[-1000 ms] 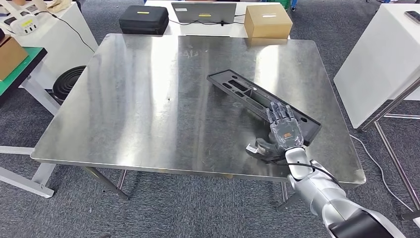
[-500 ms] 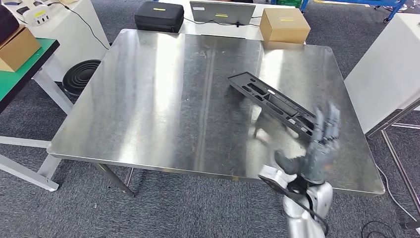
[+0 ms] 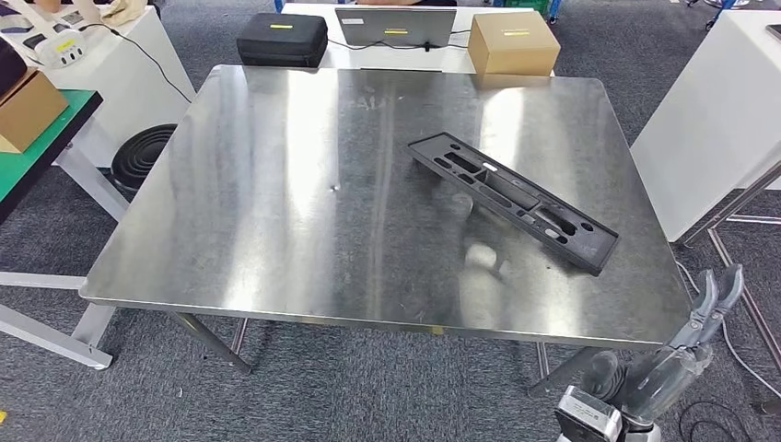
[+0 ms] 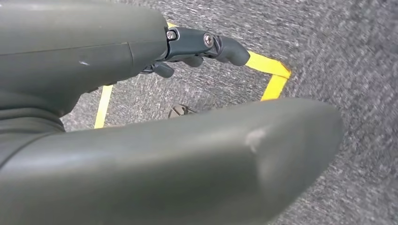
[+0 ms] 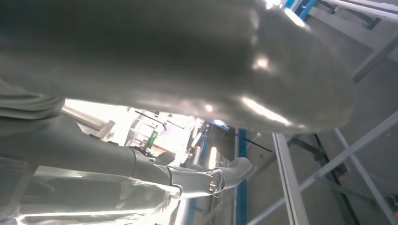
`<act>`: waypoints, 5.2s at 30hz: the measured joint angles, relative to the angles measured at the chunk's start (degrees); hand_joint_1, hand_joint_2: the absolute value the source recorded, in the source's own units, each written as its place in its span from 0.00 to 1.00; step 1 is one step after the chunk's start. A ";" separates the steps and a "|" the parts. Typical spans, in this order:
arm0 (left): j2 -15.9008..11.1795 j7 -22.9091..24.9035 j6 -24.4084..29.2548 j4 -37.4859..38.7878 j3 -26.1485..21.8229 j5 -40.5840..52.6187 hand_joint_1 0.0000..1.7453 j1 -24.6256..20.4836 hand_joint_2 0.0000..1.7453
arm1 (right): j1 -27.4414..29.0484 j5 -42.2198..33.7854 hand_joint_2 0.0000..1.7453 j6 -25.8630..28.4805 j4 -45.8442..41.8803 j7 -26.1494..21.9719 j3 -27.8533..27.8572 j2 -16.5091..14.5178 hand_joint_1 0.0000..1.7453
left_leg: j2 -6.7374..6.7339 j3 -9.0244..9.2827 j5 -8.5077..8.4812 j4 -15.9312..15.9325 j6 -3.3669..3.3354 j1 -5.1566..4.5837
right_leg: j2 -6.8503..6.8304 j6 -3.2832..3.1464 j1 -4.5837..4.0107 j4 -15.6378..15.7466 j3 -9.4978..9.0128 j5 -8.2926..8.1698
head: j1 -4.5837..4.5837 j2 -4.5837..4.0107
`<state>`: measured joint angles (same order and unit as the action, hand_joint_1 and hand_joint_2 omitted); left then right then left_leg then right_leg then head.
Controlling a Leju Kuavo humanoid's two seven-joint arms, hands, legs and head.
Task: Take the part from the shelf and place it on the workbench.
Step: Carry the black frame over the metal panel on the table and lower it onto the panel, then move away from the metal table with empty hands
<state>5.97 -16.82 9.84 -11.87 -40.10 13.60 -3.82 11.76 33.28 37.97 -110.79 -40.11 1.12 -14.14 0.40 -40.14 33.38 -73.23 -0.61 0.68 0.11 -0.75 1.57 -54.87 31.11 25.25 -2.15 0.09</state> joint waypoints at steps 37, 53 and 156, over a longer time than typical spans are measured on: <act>0.85 2.51 5.32 -0.02 -6.60 -0.62 0.00 -0.01 0.00 | 3.80 -8.31 0.00 -0.02 13.19 0.18 -5.60 -0.11 0.00 | -0.09 13.08 -3.61 16.26 -1.30 -0.19 | -0.22 1.69 -0.39 -1.05 1.93 -1.64 | 0.36 0.00; 0.90 2.10 5.07 -0.02 -7.04 0.37 0.00 -0.02 0.00 | 4.05 -8.68 0.00 -0.02 14.05 0.00 -4.99 -0.10 0.00 | -1.07 3.36 -13.65 16.37 -1.99 -0.83 | 0.07 3.52 -0.34 0.97 -6.99 5.73 | 0.64 0.00; 0.45 2.18 3.24 0.52 -5.69 5.29 0.00 0.71 0.00 | 9.08 -12.58 0.00 -0.02 14.05 -0.02 -0.74 0.59 0.00 | -0.74 2.07 -5.64 4.47 1.15 1.17 | -0.22 0.33 0.19 0.45 -4.83 3.60 | 0.55 0.00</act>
<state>6.42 -14.64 13.08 -11.34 -45.79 18.89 -3.11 20.84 20.70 37.94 -96.74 -40.13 0.38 -13.55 -0.34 -38.07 27.74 -68.76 0.54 1.84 -0.11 -0.42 1.76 -54.41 26.28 28.84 -1.60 0.09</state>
